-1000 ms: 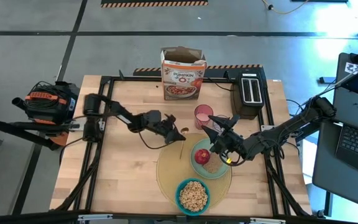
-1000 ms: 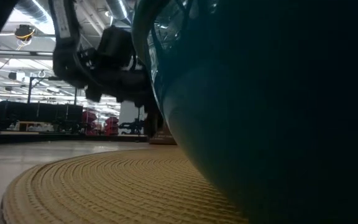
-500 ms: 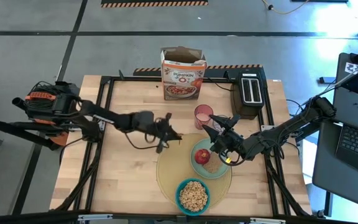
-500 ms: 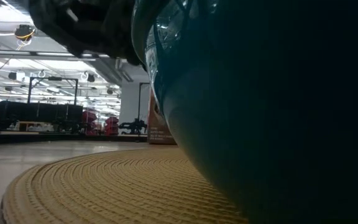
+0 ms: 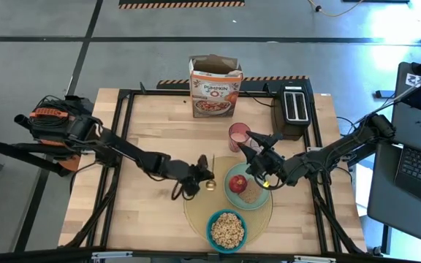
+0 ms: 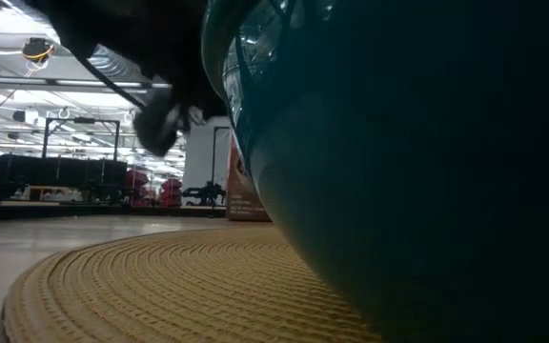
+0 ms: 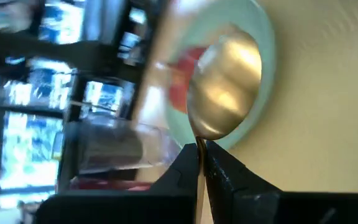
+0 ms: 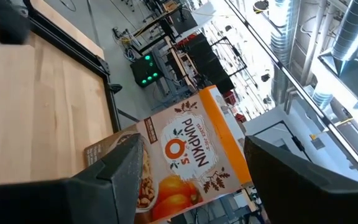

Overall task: Arrange a breakfast setting
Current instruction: Put the spoon on the brown table mat to the left side of the blue bowl

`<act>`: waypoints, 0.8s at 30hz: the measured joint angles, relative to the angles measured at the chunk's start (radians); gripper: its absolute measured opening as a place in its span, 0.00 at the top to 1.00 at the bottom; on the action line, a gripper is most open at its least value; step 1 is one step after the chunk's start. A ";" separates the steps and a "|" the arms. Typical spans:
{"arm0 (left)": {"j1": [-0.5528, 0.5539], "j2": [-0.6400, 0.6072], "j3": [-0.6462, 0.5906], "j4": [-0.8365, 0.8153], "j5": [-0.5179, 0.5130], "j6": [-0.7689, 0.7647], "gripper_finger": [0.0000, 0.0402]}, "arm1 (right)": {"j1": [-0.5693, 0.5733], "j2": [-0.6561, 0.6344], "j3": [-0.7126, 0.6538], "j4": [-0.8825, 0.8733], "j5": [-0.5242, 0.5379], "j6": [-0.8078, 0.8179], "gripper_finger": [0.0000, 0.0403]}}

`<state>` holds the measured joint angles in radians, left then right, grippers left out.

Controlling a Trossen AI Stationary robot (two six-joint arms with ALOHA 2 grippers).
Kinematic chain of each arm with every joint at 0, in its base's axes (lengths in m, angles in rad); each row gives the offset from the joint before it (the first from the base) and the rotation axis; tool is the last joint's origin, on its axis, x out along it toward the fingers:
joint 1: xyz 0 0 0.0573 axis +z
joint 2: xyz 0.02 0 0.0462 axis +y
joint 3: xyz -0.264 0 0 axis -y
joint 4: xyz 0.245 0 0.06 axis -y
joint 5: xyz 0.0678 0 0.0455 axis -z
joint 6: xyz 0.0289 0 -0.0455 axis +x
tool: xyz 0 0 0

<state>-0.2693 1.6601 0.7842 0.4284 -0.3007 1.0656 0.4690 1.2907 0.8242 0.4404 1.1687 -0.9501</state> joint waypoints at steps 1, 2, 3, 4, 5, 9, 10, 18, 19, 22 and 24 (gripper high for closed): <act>-0.002 0.018 0.018 -0.044 -0.014 0.044 0.99 | 0.000 0.000 0.000 -0.002 0.000 0.000 0.38; -0.004 0.037 0.037 -0.088 -0.029 0.077 0.99 | 0.000 0.000 0.000 -0.004 0.001 0.000 0.38; -0.004 0.056 0.058 -0.134 -0.047 0.099 0.99 | 0.000 0.000 0.000 -0.004 0.001 0.000 0.38; -0.003 0.072 0.082 -0.178 -0.060 0.114 0.99 | 0.000 0.000 0.000 -0.004 0.002 0.000 0.38; -0.003 0.089 0.110 -0.218 -0.068 0.122 0.99 | 0.000 0.000 0.000 -0.005 0.002 0.000 0.38; -0.008 0.155 0.216 -0.364 -0.121 0.126 0.99 | 0.000 0.000 0.000 -0.019 0.018 0.001 0.38; -0.011 0.167 0.239 -0.395 -0.127 0.139 0.99 | 0.000 0.000 0.000 -0.024 0.024 0.001 0.38; -0.027 0.186 0.314 -0.499 -0.002 0.204 0.99 | 0.001 0.000 0.000 -0.050 0.053 0.004 0.38; -0.022 0.186 0.315 -0.503 0.014 0.204 0.99 | 0.002 0.000 0.000 -0.050 0.053 0.004 0.38; -0.007 0.191 0.315 -0.511 0.036 0.202 0.99 | 0.002 0.000 0.000 -0.050 0.053 0.003 0.38; 0.002 0.202 0.315 -0.504 0.023 0.201 0.99 | 0.002 0.000 0.000 -0.049 0.053 0.003 0.38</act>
<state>-0.2675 1.8618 1.0996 -0.0753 -0.2780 1.2667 0.4706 1.2911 0.8242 0.3918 1.2215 -0.9468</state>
